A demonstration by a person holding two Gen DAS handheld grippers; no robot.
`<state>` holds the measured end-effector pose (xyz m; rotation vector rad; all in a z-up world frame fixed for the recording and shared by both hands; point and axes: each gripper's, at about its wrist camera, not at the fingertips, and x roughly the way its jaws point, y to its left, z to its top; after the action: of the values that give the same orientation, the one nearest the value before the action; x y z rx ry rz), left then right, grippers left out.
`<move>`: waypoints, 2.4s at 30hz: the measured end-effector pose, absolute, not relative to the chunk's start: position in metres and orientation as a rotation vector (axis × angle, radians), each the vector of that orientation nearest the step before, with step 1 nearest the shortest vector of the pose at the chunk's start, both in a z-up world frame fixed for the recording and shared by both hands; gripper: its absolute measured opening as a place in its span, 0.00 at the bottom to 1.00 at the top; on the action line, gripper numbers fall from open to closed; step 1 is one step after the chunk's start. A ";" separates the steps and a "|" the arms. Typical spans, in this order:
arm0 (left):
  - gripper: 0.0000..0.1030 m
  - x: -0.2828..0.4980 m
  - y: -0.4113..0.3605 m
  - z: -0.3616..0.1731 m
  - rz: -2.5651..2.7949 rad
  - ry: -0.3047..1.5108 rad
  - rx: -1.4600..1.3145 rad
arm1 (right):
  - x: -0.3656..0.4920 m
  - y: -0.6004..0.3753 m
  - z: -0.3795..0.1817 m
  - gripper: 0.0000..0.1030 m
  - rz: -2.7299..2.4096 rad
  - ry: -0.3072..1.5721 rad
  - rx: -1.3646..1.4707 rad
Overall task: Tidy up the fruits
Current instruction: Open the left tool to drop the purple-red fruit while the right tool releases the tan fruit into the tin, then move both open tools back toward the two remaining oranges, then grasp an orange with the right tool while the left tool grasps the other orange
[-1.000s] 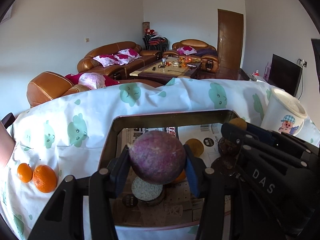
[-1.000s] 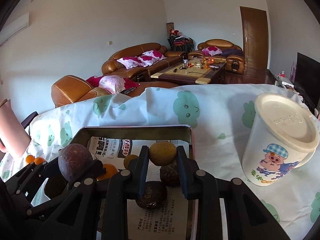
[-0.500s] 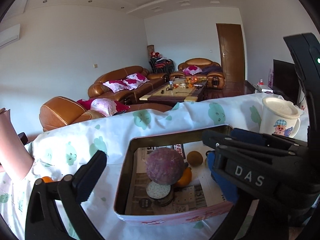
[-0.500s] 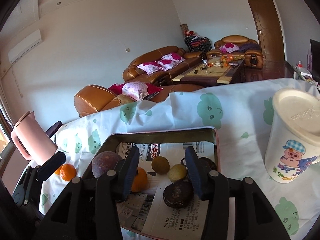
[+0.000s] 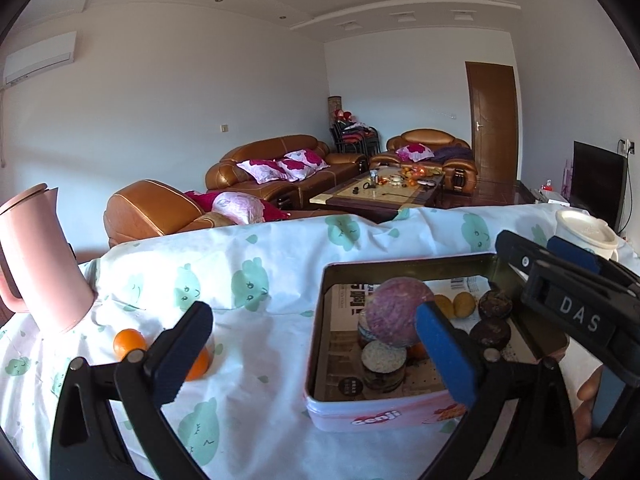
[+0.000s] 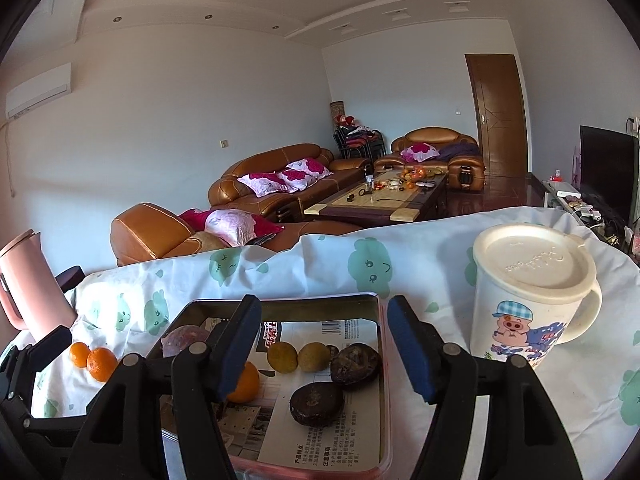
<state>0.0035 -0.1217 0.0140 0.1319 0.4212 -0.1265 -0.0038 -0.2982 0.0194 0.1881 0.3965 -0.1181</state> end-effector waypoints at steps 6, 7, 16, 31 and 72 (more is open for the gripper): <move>1.00 0.000 -0.113 0.014 -0.119 0.414 0.110 | -0.016 -0.281 0.022 0.66 -0.133 0.360 0.112; 1.00 -0.001 -0.112 0.014 -0.119 0.413 0.107 | -0.018 -0.279 0.023 0.66 -0.140 0.352 0.102; 1.00 -0.012 -0.107 0.014 -0.138 0.404 0.116 | -0.034 -0.269 0.024 0.68 -0.178 0.329 0.085; 1.00 -0.030 -0.096 0.016 -0.196 0.419 0.135 | -0.060 -0.247 0.025 0.69 -0.212 0.332 0.051; 1.00 0.076 0.155 -0.006 0.214 0.654 -0.086 | 0.099 -0.033 -0.042 0.47 0.190 0.895 -0.020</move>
<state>0.0756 0.1548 -0.0063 -0.0858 0.6544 0.2136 0.0989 -0.0333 -0.0415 -0.0197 0.8946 0.1901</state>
